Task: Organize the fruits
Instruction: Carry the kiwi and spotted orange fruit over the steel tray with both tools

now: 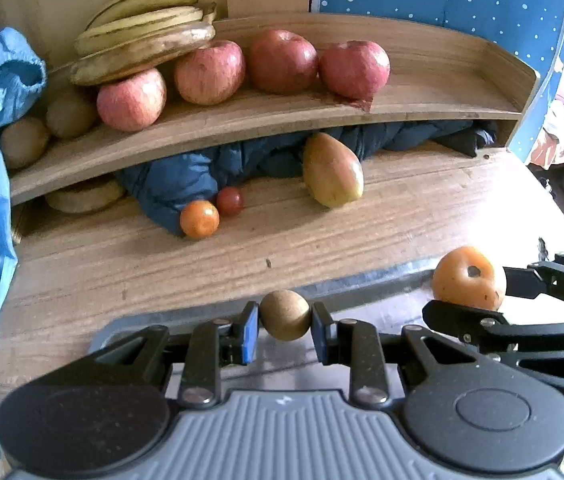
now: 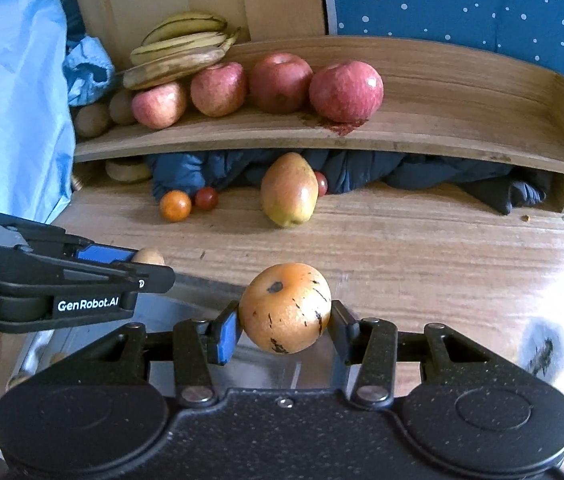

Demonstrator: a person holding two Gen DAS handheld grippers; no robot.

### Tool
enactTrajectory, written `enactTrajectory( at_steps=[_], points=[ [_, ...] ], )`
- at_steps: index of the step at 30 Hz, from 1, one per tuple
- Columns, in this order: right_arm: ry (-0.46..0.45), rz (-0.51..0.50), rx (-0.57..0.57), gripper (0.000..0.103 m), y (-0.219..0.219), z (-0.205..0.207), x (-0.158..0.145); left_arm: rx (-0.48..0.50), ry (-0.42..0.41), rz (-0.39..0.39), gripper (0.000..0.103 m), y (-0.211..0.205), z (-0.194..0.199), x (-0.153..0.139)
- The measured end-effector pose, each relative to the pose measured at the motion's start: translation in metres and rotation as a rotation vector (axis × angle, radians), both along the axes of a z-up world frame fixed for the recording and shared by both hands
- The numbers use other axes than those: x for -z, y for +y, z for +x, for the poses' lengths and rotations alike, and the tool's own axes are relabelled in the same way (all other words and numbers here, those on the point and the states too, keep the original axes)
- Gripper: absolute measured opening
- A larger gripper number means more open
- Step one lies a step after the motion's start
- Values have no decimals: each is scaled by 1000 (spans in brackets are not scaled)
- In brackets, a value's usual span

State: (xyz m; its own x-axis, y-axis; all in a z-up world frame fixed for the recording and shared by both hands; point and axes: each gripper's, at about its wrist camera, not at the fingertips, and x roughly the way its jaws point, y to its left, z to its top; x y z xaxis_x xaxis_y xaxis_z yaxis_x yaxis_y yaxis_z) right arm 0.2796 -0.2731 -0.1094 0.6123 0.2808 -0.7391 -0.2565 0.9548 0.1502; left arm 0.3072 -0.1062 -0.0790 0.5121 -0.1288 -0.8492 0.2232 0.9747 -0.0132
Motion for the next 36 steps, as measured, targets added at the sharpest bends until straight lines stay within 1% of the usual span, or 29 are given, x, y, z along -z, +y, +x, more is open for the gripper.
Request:
enactTrajectory(
  at_steps=[8, 20, 31, 36],
  points=[
    [-5, -23, -36, 48, 0, -24, -1, -24, 1, 1, 30, 0, -22, 1],
    [25, -17, -87, 48, -2, -50, 6, -91, 12, 15, 30, 8, -53, 2],
    [48, -26, -153, 48, -1, -69, 12, -167, 33, 32, 30, 13, -74, 8],
    [69, -34, -172, 48, 0, -74, 15, -180, 52, 41, 30, 14, -79, 12]
  ],
)
